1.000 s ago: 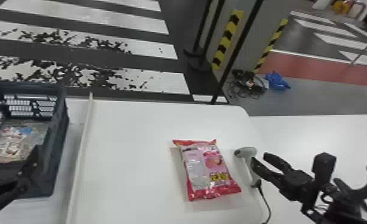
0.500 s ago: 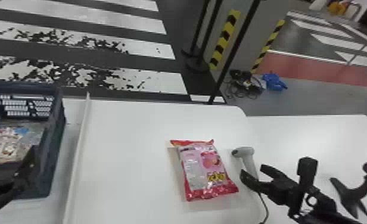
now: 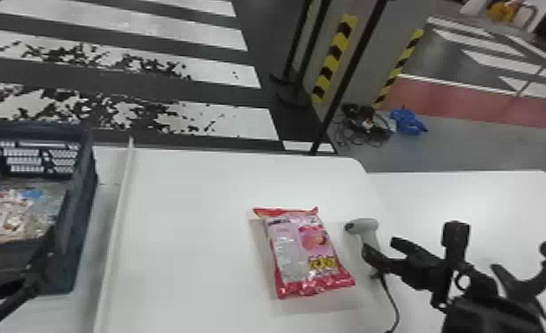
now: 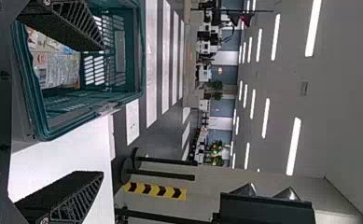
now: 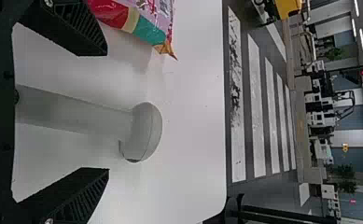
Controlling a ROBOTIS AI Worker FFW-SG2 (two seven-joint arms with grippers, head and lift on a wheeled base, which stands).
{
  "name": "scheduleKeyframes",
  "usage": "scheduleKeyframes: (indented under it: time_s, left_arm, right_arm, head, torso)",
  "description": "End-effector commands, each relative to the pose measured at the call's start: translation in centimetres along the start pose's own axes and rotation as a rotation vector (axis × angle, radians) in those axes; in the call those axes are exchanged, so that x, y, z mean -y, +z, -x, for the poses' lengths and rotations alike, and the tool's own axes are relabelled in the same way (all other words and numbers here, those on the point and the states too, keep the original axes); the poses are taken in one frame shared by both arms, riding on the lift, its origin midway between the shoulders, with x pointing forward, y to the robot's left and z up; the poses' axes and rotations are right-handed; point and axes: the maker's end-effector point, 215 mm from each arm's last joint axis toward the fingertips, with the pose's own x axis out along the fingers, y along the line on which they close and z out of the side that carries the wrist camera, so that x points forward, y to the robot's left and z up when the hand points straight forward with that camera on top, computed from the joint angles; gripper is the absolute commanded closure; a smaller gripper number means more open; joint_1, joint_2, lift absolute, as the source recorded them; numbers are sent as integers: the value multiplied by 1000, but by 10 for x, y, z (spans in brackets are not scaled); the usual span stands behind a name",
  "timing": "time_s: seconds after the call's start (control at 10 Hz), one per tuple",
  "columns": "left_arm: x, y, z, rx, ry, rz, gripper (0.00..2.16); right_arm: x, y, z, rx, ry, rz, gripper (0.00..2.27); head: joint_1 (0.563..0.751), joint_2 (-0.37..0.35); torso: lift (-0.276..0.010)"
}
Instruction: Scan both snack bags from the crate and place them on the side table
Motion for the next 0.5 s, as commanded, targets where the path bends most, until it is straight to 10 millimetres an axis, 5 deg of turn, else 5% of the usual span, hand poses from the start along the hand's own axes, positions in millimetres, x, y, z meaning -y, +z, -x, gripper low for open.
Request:
scheduleKeyframes:
  time_s: [0.0, 0.4]
  left_arm:
    - [1, -3, 0, -4, 3, 3, 39]
    - [0, -9, 0, -14, 7, 4, 39]
  right_arm:
    - [8, 0, -10, -21, 0, 10, 36]
    - [8, -14, -29, -92, 17, 8, 167]
  head:
    - [695, -350]
    - [695, -350]
  torso:
    - [-98]
    - [-98]
